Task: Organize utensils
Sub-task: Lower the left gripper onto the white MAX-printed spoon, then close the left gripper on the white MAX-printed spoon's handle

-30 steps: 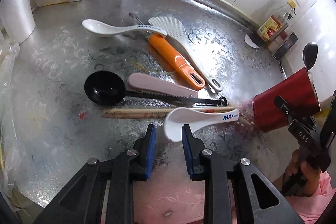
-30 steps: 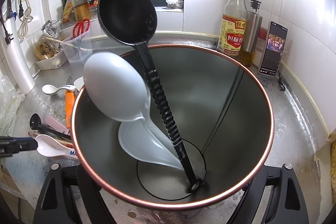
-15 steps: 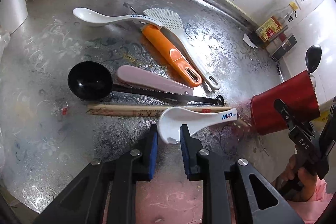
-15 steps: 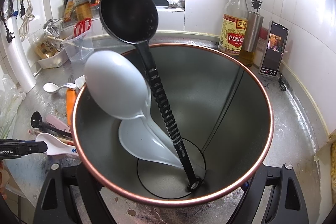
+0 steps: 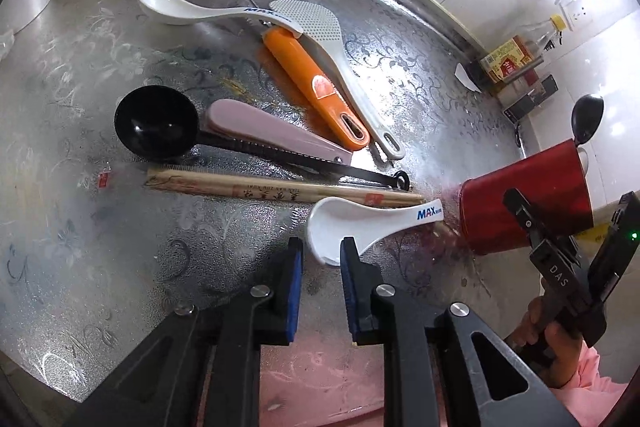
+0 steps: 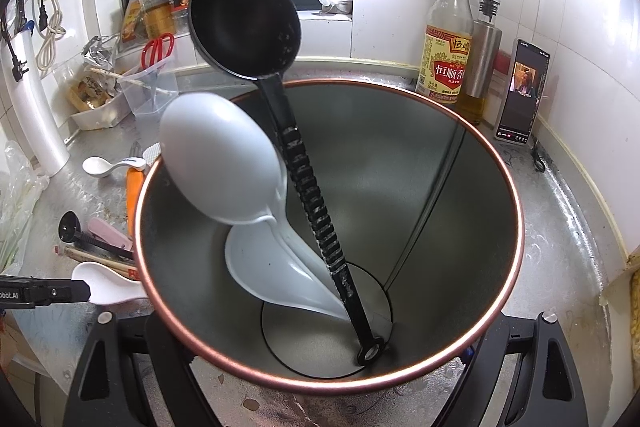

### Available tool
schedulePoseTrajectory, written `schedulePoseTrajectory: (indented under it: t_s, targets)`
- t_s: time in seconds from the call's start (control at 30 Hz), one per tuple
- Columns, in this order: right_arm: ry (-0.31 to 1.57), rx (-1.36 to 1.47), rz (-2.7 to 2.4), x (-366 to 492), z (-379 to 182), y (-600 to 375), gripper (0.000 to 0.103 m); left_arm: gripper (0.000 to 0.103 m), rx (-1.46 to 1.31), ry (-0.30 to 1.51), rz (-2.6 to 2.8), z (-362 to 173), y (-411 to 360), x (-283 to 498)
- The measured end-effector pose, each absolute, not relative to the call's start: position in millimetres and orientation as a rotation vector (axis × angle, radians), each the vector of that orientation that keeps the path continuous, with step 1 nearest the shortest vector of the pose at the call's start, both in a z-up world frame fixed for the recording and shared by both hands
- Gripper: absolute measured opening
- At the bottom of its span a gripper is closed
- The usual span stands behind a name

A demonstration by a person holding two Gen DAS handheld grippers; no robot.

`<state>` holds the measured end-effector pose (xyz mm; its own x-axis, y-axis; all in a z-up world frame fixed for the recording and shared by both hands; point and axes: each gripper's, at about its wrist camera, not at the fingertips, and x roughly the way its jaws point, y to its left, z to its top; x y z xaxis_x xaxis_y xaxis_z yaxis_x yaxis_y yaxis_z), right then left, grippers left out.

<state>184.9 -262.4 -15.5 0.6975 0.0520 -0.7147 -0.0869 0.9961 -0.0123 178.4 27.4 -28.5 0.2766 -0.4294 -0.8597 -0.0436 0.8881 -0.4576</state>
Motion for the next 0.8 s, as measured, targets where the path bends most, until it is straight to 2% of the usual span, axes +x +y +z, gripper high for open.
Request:
schedulePoseTrajectory:
  t_s: [0.53,0.67,0.8]
  targets:
    - [0.797,-0.049,0.078,186.0,-15.5,-261.4,0.091,0.019,-0.472,1.258,-0.209,-35.5,19.4,186.0]
    - [0.797,-0.050,0.077,186.1,-15.4,-261.1,0.091,0.009,-0.464,1.257,-0.188,-36.5,21.3,187.2]
    - [0.797,-0.050,0.078,185.9,-15.2,-260.9,0.091,0.007,-0.487,1.255,-0.185,-38.1,24.2,187.1]
